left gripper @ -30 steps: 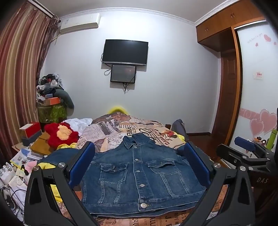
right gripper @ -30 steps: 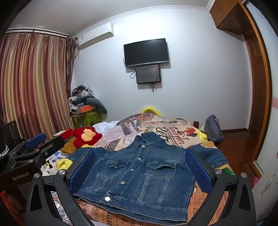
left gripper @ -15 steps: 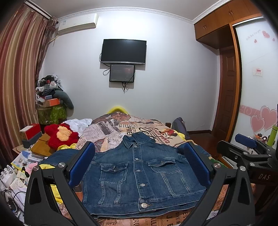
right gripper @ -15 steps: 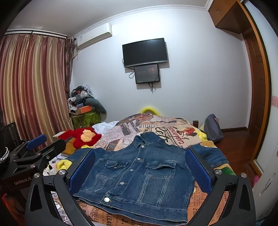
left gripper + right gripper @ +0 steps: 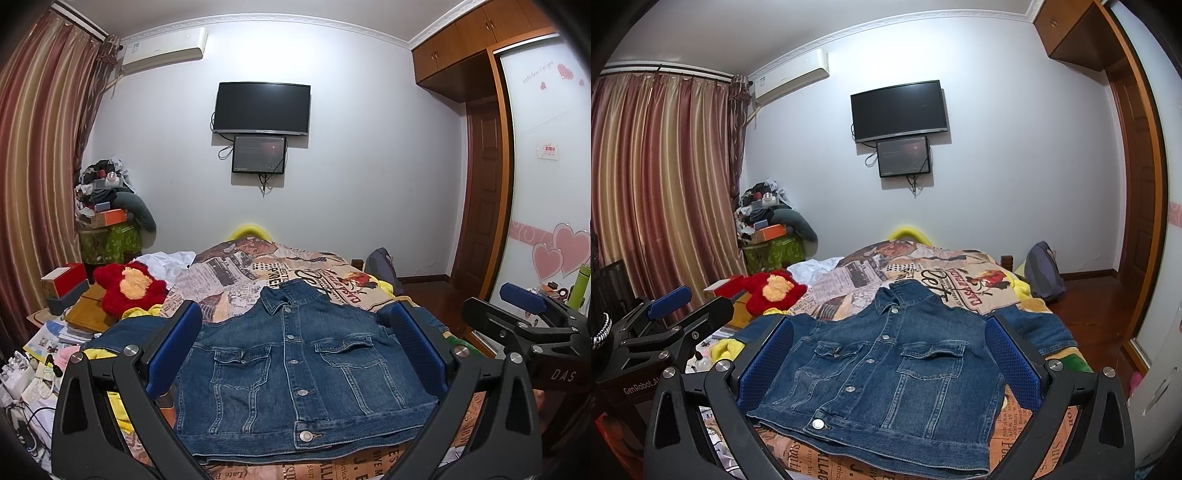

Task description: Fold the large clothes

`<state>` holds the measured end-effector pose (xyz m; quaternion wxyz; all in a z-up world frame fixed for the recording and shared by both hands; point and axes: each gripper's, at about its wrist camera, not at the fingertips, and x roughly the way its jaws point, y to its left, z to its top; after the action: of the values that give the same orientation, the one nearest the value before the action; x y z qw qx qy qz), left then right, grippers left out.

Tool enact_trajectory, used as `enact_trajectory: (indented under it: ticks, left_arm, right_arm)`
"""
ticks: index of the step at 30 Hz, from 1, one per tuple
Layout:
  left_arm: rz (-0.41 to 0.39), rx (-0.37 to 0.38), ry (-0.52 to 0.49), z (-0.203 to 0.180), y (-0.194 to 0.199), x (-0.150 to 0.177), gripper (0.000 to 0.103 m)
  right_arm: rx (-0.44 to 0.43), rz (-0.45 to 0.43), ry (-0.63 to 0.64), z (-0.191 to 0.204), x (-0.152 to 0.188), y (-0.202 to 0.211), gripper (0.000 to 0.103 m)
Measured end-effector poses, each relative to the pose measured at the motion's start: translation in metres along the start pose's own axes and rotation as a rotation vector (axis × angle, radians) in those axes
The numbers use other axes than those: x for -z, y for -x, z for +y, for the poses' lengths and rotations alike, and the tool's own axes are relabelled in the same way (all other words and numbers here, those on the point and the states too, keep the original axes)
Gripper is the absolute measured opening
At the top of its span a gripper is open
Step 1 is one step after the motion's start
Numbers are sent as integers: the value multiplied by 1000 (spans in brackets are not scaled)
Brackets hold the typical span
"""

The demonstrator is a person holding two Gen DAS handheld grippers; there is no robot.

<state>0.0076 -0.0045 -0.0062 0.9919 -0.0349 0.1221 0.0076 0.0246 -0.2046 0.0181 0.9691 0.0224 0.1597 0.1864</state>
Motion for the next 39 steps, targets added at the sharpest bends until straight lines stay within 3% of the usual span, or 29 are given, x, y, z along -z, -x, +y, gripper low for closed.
enact_trajectory:
  ticks: [39]
  left_arm:
    - [6,-9,11,7,-5,0,103]
  right_arm:
    - [3,0,4,2,2,0,103]
